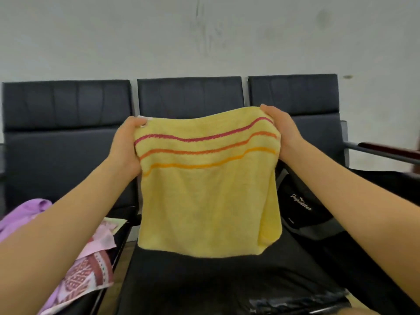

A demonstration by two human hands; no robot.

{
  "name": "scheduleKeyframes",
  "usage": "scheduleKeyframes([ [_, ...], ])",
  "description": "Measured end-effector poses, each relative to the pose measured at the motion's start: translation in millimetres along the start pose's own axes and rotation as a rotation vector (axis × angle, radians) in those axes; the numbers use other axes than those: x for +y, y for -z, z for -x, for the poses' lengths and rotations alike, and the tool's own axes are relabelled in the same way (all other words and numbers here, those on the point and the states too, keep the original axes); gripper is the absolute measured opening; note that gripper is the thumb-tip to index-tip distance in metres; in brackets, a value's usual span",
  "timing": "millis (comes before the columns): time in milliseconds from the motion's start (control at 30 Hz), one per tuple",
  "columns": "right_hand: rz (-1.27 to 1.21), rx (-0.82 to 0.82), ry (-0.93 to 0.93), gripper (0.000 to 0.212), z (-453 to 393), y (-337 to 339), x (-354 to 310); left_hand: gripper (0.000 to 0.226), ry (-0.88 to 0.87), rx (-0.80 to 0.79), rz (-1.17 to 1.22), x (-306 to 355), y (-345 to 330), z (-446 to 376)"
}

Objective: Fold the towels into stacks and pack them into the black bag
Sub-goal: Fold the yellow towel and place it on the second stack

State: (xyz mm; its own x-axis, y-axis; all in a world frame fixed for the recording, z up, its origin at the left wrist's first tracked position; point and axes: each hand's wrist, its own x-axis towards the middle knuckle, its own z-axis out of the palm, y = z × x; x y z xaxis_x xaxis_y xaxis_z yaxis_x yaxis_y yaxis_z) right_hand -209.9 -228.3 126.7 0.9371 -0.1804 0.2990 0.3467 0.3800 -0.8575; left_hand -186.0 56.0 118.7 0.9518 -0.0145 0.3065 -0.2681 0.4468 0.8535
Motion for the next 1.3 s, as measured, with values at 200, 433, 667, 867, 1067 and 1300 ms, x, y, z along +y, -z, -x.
scheduleKeyframes([
  [200, 0.004, 0.03, -0.111, 0.028, 6, 19, 9, 0.018, 0.039, -0.054, -0.11, 2, 15, 11],
  [433, 0.498, -0.032, -0.54, 0.015, 11, 91, 106, 0.011, 0.506, -0.086, -0.767, -95, 78, 3],
  [667, 1.293, -0.101, -0.335, 0.036, 8, 122, 199, 0.024, 0.228, -0.24, -1.506, -179, 131, -14],
  [867, 1.312, 0.06, -0.203, 0.027, -19, 124, 235, 0.013, 0.137, -0.1, -1.617, -214, 144, -46],
  [1067, 1.258, 0.122, -0.095, 0.027, -46, 125, 256, 0.017, 0.025, -0.036, -1.676, -238, 150, -69],
  [1300, 1.294, 0.171, -0.162, 0.044, -60, 118, 267, 0.022, 0.068, 0.088, -1.753, -248, 147, -77],
])
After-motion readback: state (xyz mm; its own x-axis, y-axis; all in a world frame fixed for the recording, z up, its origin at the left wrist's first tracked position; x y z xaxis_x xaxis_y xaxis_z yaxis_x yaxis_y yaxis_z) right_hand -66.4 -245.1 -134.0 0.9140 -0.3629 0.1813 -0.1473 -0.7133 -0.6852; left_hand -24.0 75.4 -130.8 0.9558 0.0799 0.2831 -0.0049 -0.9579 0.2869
